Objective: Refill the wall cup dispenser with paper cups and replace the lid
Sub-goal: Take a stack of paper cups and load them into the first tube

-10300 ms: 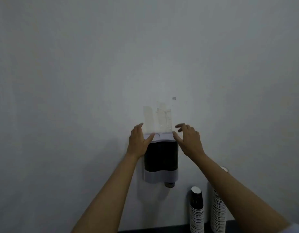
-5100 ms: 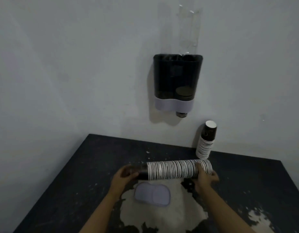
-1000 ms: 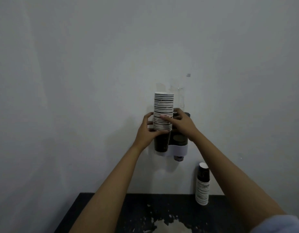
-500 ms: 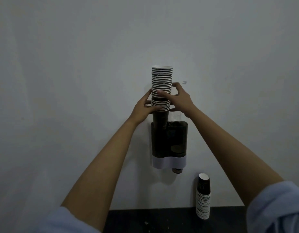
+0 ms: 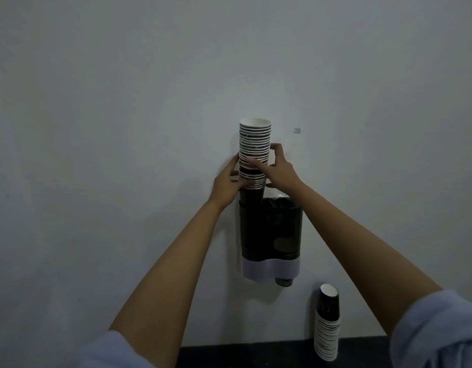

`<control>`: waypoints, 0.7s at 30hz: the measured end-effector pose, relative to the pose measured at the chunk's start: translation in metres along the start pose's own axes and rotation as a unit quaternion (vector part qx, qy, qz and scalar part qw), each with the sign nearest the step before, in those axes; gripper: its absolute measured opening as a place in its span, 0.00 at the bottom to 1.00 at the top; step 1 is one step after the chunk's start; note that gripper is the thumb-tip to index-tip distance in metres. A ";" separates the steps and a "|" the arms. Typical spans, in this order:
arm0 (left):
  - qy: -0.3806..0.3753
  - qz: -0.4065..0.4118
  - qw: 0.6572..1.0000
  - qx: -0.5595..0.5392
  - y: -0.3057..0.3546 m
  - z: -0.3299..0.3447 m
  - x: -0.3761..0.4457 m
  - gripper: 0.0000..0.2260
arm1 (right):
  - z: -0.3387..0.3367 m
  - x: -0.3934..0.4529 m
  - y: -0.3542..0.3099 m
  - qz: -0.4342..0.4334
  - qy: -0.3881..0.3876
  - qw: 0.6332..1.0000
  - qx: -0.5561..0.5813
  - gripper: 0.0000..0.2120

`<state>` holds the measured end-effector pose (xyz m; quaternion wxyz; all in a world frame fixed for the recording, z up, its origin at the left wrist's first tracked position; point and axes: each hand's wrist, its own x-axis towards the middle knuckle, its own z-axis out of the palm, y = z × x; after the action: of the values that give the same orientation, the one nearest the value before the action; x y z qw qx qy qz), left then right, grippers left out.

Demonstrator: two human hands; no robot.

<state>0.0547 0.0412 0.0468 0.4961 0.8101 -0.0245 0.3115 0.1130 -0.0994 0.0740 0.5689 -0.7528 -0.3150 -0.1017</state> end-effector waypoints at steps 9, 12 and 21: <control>-0.049 -0.057 0.997 0.010 -0.033 0.008 -0.009 0.20 | 0.011 -0.010 0.040 0.050 -0.036 0.997 -0.045 0.36; -0.045 -0.066 0.997 0.024 -0.034 0.008 -0.014 0.21 | 0.013 -0.014 0.046 0.053 -0.040 0.996 -0.054 0.35; -0.056 -0.092 0.994 0.024 -0.037 0.011 -0.015 0.27 | 0.013 -0.016 0.052 0.062 -0.042 0.995 -0.062 0.35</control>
<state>0.0611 0.0468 0.0062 0.5009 0.8368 0.0298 0.2192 0.1283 -0.1009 0.0201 0.5124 -0.8085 -0.2843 -0.0542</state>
